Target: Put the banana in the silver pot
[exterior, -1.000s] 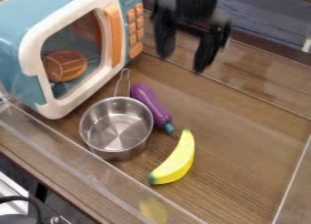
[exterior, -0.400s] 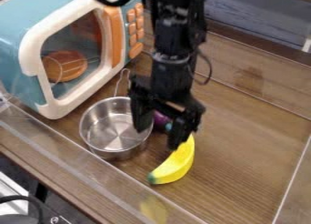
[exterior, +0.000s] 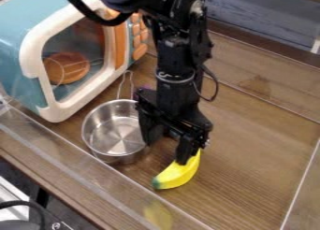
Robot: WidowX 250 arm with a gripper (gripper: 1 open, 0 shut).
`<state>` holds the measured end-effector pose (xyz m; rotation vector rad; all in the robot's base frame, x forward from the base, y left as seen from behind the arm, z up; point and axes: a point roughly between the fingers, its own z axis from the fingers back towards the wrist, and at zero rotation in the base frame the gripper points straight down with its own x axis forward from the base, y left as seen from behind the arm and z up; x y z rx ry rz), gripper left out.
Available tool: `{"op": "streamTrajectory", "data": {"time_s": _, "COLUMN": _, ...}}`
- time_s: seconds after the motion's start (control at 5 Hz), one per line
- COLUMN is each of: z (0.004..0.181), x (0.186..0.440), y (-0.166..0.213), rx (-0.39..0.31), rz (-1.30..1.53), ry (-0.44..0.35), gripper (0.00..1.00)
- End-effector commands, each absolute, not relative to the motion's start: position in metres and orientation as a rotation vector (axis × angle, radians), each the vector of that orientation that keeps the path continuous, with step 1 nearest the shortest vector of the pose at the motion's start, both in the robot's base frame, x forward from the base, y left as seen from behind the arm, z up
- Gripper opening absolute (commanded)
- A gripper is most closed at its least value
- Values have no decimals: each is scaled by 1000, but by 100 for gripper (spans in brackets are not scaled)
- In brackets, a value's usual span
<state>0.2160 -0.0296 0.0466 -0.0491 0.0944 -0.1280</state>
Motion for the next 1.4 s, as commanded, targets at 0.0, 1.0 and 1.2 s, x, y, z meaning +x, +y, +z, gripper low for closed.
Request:
{"op": "streamTrajectory", "data": {"time_s": 0.0, "z": 52, "x": 221, "y": -33, "rx": -56, "rz": -136, "ry": 52, "gripper": 100}}
{"op": "streamTrajectory", "data": {"time_s": 1.0, "z": 42, "x": 222, "y": -39, "rx": -84, "rz": -167, "ry": 33, "gripper": 100}}
{"op": "streamTrajectory", "data": {"time_s": 1.2, "z": 40, "x": 223, "y": -40, "rx": -91, "rz": -175, "ry": 32, "gripper": 100}}
